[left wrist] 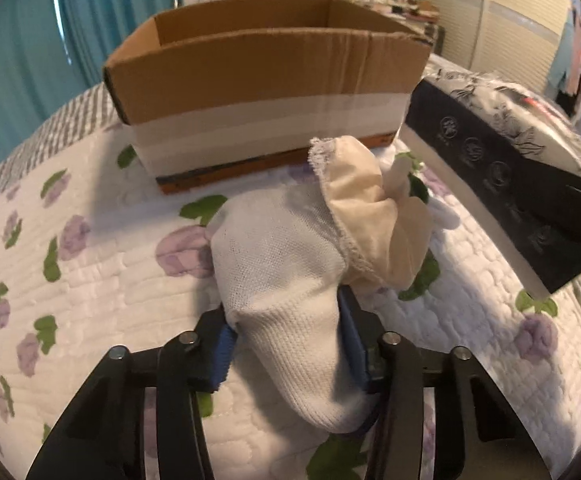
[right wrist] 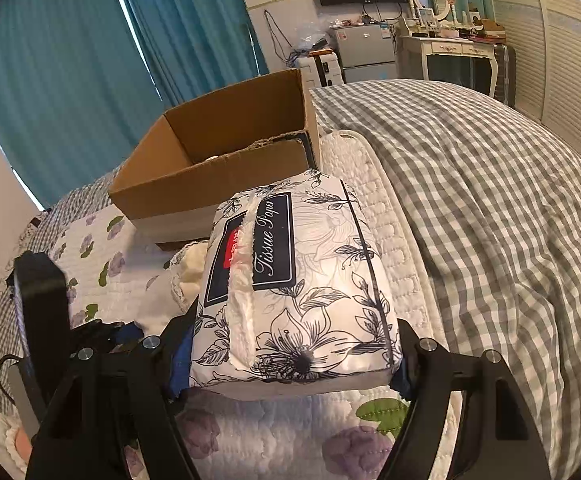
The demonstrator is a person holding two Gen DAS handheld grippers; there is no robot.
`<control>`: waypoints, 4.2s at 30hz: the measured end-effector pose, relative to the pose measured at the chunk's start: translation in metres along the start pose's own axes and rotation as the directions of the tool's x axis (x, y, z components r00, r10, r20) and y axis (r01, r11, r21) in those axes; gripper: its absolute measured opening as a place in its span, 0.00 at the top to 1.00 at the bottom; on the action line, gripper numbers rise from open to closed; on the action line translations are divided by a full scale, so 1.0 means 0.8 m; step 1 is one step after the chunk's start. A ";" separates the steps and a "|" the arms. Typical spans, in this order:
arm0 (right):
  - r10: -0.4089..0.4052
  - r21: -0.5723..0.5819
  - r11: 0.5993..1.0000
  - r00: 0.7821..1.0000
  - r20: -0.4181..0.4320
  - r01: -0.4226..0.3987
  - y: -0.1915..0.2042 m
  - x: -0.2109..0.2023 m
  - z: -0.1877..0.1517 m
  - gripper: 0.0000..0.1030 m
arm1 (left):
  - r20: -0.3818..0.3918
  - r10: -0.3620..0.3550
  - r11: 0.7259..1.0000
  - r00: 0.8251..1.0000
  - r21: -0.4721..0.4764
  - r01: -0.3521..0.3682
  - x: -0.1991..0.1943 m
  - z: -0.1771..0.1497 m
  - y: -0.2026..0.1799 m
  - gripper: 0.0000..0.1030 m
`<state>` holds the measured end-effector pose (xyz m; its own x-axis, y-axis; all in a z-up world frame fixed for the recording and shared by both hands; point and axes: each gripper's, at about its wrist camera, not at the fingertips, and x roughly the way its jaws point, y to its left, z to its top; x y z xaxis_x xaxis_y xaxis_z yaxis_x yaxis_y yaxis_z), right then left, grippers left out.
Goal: Organize soft objects
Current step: 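Grasp the white sock with the left tool while the right tool holds the tissue pack, then lower the tissue pack and sock into the box and open both tools, then move the right tool to the green-and-white hair tie and grasp it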
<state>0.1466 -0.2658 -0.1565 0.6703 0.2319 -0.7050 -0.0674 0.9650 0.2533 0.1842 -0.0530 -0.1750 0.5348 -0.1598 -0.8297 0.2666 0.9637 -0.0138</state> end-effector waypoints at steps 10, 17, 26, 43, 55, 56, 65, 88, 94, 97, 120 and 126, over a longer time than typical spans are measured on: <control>-0.003 -0.021 1.000 0.999 0.033 0.004 0.010 -0.039 -0.002 0.28 | 0.064 0.041 0.999 0.997 -0.004 -0.041 -0.079 -0.020 0.002 0.60; 0.025 -0.043 0.999 0.995 0.098 -0.021 0.027 -0.093 0.010 0.28 | 0.142 0.049 0.999 0.989 -0.001 -0.049 -0.141 -0.013 0.010 0.60; 0.041 -0.104 0.994 0.983 0.180 -0.022 0.068 -0.162 0.036 0.28 | 0.260 0.042 0.999 0.965 -0.023 -0.038 -0.213 0.012 0.023 0.60; 0.157 -0.204 0.974 0.950 0.271 -0.103 0.115 -0.143 0.168 0.28 | 0.345 -0.001 1.000 0.939 -0.020 0.009 -0.192 0.138 0.050 0.60; 0.121 -0.130 0.986 0.985 0.123 -0.105 0.072 0.067 0.220 0.28 | 0.238 0.029 0.999 0.971 -0.030 -0.023 -0.042 0.214 0.079 0.60; 0.112 -0.134 0.986 0.987 0.112 -0.097 0.070 0.081 0.220 0.28 | 0.228 0.033 0.999 0.973 -0.029 -0.027 -0.032 0.214 0.080 0.59; 0.112 -0.136 0.985 0.992 0.065 -0.103 0.055 0.137 0.209 0.18 | 0.199 0.084 0.996 0.976 -0.006 -0.085 0.008 0.201 0.060 0.40; 0.079 -0.242 0.970 0.905 0.417 0.027 0.125 -0.261 0.238 0.12 | 0.552 0.139 0.990 0.822 -0.055 -0.130 -0.375 0.195 -0.003 0.19; 0.089 -0.284 0.956 0.850 0.519 0.073 0.143 -0.372 0.212 0.09 | 0.647 0.140 0.989 0.750 -0.053 -0.138 -0.464 0.148 -0.022 0.16; 0.096 -0.300 0.950 0.838 0.537 0.084 0.145 -0.406 0.193 0.08 | 0.660 0.141 0.989 0.738 -0.067 -0.129 -0.477 0.126 -0.019 0.16; 0.013 -0.282 0.958 0.982 0.190 0.042 0.020 -0.102 0.097 0.07 | 0.327 0.226 0.967 0.918 -0.192 -0.170 -0.216 0.035 -0.028 0.16; -0.002 -0.326 0.945 1.000 -0.014 -0.003 0.006 0.013 0.055 0.19 | 0.169 0.217 0.957 0.961 -0.231 -0.175 -0.113 0.013 -0.031 0.16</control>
<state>0.1860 -0.2640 -0.1331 0.6599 0.2320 -0.7147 -0.3066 0.9515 0.0257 0.1379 -0.0645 -0.0936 0.7076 0.0190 -0.7064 -0.0234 0.9997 0.0035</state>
